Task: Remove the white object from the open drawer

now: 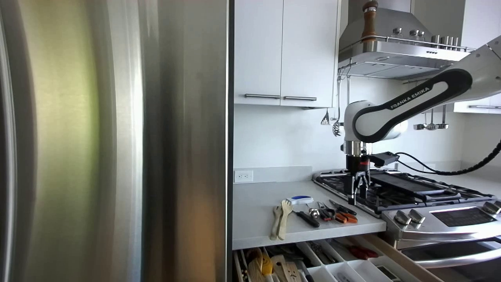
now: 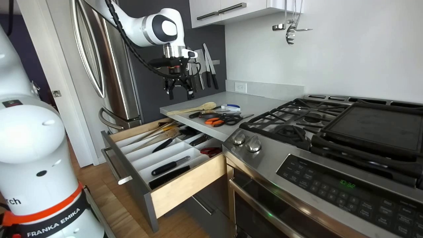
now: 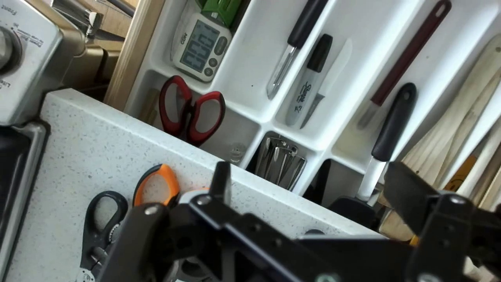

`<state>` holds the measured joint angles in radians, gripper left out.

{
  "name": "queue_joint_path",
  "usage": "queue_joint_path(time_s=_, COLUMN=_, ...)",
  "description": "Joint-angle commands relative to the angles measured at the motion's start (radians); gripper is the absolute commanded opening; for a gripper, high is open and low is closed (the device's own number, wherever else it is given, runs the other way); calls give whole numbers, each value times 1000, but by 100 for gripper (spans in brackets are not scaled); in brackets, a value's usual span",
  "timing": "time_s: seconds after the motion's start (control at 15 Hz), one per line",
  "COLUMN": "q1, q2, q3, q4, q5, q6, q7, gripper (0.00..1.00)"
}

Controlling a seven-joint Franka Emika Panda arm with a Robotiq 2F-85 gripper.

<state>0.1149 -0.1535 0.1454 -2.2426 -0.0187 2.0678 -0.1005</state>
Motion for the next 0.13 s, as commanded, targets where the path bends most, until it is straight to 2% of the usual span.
queue_joint_path(time_s=0.0, q1=8, q2=-4, q3=-7, q4=-1, q5=-1, q6=-2, q7=2, gripper=100)
queue_joint_path(time_s=0.07, q1=8, q2=-5, q3=-7, q4=-3, q5=-1, q6=0, q7=2, gripper=100)
